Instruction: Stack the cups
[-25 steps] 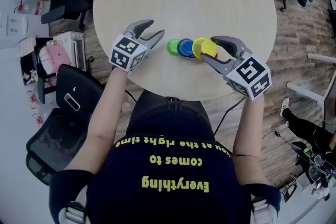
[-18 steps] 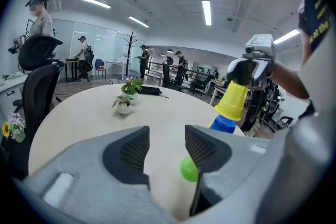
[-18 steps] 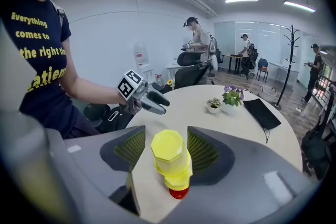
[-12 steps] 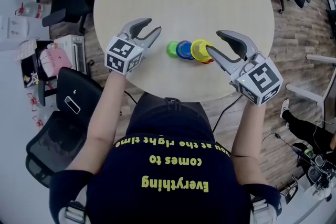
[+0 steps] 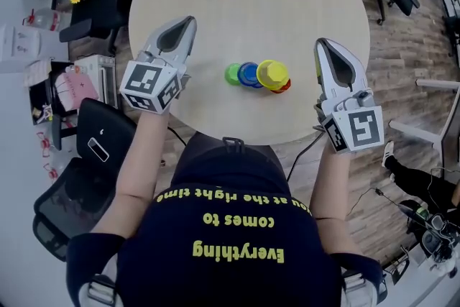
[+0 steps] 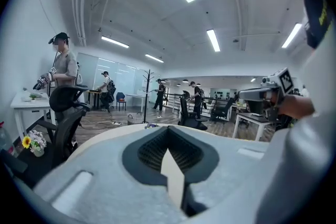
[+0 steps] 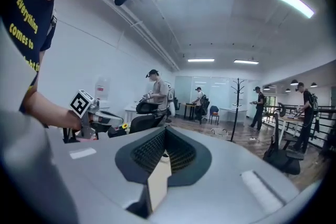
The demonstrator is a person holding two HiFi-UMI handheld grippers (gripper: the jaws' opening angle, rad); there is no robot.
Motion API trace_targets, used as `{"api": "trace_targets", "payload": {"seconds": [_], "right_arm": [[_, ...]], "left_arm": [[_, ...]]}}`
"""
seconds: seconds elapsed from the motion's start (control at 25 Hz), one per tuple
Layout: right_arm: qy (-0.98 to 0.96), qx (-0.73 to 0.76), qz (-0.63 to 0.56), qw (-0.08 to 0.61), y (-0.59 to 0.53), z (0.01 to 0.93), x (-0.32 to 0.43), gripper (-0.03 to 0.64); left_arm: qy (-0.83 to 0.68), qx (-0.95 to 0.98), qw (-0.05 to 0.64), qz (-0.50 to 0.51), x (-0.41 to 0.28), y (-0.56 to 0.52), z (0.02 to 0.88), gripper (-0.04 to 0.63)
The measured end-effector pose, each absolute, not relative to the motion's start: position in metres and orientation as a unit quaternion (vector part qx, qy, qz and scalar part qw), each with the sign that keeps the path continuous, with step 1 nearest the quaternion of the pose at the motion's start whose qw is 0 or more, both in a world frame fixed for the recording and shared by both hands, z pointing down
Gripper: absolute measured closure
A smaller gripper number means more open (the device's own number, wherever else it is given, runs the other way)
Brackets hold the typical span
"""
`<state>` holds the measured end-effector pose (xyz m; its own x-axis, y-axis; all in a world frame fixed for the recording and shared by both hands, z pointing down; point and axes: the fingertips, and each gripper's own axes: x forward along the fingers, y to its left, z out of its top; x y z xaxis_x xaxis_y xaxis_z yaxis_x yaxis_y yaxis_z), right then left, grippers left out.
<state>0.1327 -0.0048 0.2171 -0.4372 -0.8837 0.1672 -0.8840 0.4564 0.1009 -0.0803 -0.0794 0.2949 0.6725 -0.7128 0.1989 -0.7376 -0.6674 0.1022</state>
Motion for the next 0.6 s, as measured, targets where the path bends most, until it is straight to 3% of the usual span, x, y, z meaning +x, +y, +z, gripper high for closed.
{"api": "trace_targets", "payload": {"seconds": [0.2,0.6], "right_arm": [[-0.824,0.565,-0.005,0.047,-0.002,0.206,0.15,0.606],[-0.806,0.589,-0.026,0.056,0.004,0.212,0.156,0.606]], "left_arm": [[-0.412,0.907,0.063,0.056,-0.083,-0.08,0.271,0.592],[-0.432,0.9,0.035,0.036,-0.087,-0.074,0.25,0.592]]}}
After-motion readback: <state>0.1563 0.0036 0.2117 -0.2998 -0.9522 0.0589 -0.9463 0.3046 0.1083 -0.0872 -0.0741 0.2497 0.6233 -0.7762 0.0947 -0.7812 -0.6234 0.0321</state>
